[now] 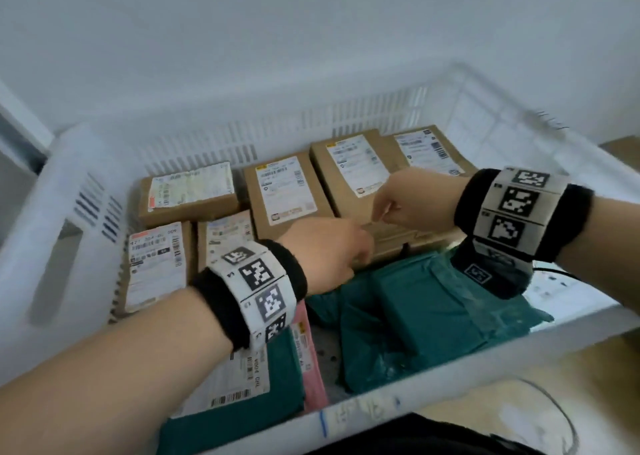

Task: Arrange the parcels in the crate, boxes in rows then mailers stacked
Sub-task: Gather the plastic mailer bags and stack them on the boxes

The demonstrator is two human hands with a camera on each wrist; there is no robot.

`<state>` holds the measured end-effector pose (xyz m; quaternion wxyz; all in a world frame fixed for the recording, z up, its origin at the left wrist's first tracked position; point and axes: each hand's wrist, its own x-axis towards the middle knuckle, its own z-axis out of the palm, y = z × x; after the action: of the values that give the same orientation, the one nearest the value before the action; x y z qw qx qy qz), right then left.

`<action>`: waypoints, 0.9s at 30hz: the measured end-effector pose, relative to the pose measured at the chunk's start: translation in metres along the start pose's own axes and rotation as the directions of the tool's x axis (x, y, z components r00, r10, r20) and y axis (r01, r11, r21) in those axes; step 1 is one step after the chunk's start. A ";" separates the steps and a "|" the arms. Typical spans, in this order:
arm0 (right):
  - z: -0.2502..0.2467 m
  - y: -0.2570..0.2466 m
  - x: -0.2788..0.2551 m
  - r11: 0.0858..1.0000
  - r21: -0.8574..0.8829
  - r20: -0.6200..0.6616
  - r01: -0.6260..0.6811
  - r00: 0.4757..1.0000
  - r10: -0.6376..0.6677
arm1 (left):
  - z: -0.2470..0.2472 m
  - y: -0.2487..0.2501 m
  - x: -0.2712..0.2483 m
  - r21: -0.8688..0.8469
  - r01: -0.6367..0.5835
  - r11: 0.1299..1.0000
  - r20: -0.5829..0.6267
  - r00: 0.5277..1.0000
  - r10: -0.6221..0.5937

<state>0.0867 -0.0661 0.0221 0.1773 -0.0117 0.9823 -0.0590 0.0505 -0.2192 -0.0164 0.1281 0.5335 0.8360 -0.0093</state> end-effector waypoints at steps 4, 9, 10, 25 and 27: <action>0.004 0.026 -0.010 0.995 0.061 -0.004 -0.077 0.997 0.077 | 0.032 0.043 0.032 0.115 -0.265 0.957 0.223 0.946 0.235; 0.010 0.051 -0.010 0.981 0.138 0.014 -0.136 0.991 0.135 | 0.062 0.066 0.054 0.193 -0.408 0.892 0.190 0.908 0.374; 0.012 0.055 -0.010 0.979 0.148 0.017 -0.141 0.990 0.140 | 0.063 0.066 0.056 0.177 -0.402 0.898 0.185 0.910 0.371; 0.011 0.059 -0.006 0.970 0.224 0.007 -0.094 0.995 0.095 | 0.078 0.072 0.069 0.256 -0.368 0.894 0.245 0.919 0.309; 0.010 0.061 -0.006 0.970 0.222 0.007 -0.101 0.995 0.102 | 0.078 0.071 0.074 0.255 -0.388 0.885 0.250 0.911 0.327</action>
<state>0.0957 -0.0068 0.0073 0.1782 0.0585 0.9693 -0.1593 0.1004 -0.1349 -0.1001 0.1286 0.6886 0.6942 -0.1654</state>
